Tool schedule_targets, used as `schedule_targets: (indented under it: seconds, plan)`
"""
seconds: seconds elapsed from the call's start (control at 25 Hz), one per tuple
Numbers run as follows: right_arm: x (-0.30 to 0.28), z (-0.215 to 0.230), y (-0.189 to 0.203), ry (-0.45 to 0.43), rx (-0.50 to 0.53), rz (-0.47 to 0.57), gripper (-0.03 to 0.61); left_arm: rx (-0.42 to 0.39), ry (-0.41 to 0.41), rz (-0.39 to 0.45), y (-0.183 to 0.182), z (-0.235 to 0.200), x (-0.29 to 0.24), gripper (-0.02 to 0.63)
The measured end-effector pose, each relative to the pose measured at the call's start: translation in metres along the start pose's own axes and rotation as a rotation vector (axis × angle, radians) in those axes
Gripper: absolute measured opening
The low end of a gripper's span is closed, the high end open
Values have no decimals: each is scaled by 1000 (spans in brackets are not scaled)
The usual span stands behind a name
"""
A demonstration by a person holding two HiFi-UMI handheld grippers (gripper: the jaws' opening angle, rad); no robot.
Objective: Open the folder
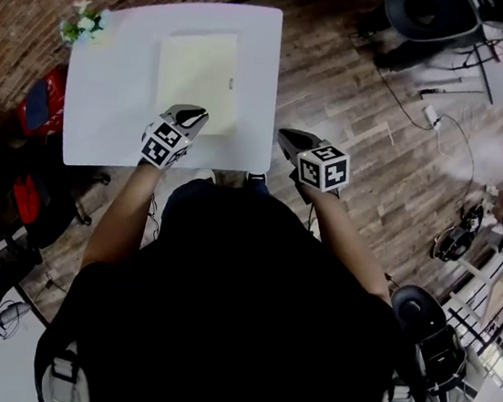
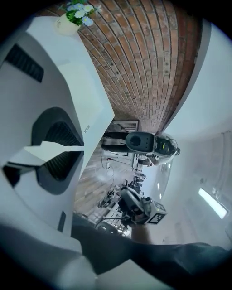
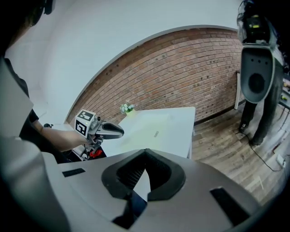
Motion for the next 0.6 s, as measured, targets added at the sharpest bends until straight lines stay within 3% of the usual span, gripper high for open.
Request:
schedule_targets:
  seconds: [0.28, 0.6]
  plan:
    - [9, 5, 8, 9, -16, -3, 23, -49, 4, -39, 1, 9, -16, 63]
    - [14, 13, 12, 13, -29, -13, 23, -158, -4, -126, 7, 21, -38, 115]
Point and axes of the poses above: the fingertips, and each gripper's own axes: x backward along the fingers, z to its right, y out of its underside, the point moved 8 cm from there along x, backward along the fingers, and after that the axes turned 5 degrees about -z, right-handed, at the moved point
